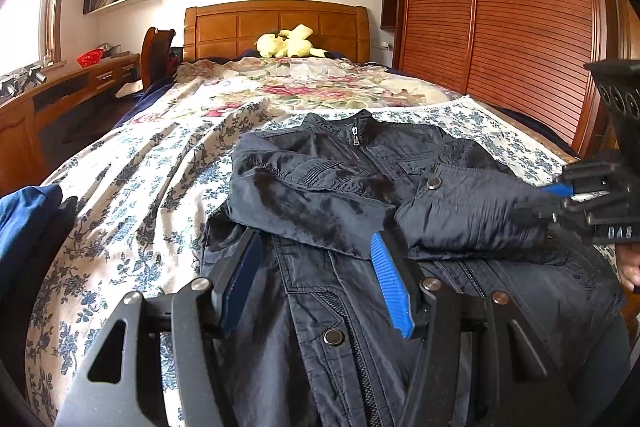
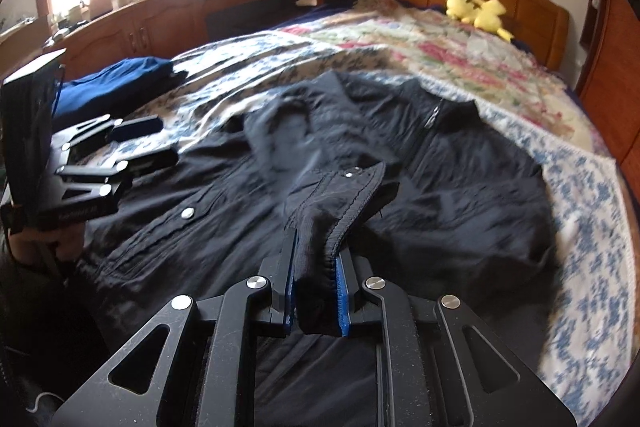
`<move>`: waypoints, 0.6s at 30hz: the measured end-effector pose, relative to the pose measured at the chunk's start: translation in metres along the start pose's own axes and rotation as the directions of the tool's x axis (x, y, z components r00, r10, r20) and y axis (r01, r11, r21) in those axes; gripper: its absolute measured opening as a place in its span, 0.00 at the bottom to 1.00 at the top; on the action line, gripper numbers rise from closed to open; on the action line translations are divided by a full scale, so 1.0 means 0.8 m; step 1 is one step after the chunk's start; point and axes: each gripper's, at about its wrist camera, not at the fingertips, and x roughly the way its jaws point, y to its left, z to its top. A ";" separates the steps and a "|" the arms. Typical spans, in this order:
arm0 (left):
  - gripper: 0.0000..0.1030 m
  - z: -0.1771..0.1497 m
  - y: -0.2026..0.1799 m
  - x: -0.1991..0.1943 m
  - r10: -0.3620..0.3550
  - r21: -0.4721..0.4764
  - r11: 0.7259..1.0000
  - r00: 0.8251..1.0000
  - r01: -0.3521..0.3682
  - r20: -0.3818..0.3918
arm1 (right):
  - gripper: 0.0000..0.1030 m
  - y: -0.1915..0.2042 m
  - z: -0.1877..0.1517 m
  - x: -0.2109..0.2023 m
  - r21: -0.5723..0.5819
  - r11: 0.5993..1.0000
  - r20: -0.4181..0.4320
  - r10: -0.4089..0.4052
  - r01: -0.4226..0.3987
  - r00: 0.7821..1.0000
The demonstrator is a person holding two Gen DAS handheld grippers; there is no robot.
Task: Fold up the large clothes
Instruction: 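Lay the sleeve onto the jacket front and open the right tool, then move both tools over the jacket toward its hem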
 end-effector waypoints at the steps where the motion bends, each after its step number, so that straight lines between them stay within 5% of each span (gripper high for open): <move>1: 0.55 0.000 0.000 0.000 0.001 0.000 1.000 1.000 -0.001 0.000 | 0.14 0.004 -0.002 0.001 0.001 1.000 -0.004 0.003 -0.003 1.000; 8: 0.55 -0.001 0.004 -0.002 0.008 -0.005 1.000 1.000 -0.008 0.001 | 0.35 0.027 -0.001 -0.020 -0.008 0.999 0.031 0.038 -0.038 0.999; 12: 0.55 -0.001 0.005 -0.002 0.011 -0.009 1.000 1.000 -0.011 0.000 | 0.36 0.022 0.005 -0.035 -0.017 1.000 0.074 0.007 -0.006 0.997; 18: 0.55 -0.003 0.003 -0.004 0.015 -0.005 1.000 1.000 -0.015 -0.001 | 0.36 -0.007 -0.010 0.010 0.022 0.999 0.001 -0.046 0.046 0.999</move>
